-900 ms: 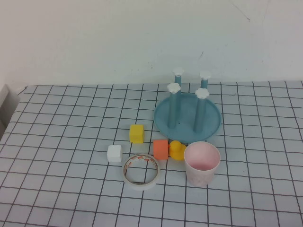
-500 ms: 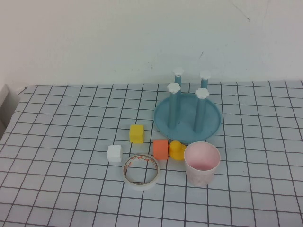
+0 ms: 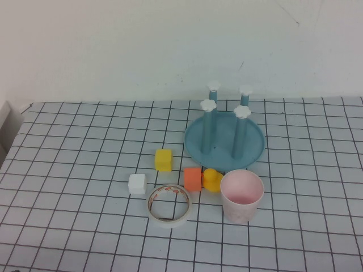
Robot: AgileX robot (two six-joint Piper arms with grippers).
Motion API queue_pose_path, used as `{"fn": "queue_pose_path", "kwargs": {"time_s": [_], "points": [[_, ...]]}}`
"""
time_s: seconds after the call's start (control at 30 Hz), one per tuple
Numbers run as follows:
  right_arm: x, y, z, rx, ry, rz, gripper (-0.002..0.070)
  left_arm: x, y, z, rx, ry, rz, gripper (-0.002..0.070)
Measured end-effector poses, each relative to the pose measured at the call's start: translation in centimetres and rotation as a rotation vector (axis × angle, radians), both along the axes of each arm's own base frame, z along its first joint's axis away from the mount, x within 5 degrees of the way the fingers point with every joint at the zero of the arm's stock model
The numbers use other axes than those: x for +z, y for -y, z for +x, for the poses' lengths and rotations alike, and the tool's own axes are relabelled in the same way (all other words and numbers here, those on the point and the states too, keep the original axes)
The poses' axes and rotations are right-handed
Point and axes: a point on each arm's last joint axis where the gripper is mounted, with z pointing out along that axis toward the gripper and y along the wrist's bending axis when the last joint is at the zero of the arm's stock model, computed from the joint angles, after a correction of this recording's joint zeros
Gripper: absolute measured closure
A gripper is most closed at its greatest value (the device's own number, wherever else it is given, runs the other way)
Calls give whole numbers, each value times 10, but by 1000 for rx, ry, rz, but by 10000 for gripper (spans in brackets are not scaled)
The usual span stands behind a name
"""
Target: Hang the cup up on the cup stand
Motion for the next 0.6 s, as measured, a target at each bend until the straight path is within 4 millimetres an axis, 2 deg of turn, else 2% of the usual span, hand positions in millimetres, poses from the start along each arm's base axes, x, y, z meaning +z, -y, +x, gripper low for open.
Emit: {"fn": "queue_pose_path", "kwargs": {"time_s": [0.1,0.2,0.3,0.33,0.37,0.4,0.47,0.6], "points": [[0,-1,0,2,1,23,678,5,5,0,-14,-3,-218,678],[1,-5,0,11,6,130,678,9,6,0,-15,3,-377,678],[2,-13,1,19,14,396,678,12,4,0,8,26,-424,678],[3,-16,1,22,15,514,678,13,3,1,17,34,-432,678],[8,-21,0,32,21,737,678,15,1,1,42,57,-454,678],[10,-23,1,36,25,807,678,16,0,2,56,69,-472,678],[13,-24,1,38,38,917,678,18,-3,2,83,88,-546,678],[15,-24,1,35,50,957,678,21,-7,3,118,119,-585,678]]}}
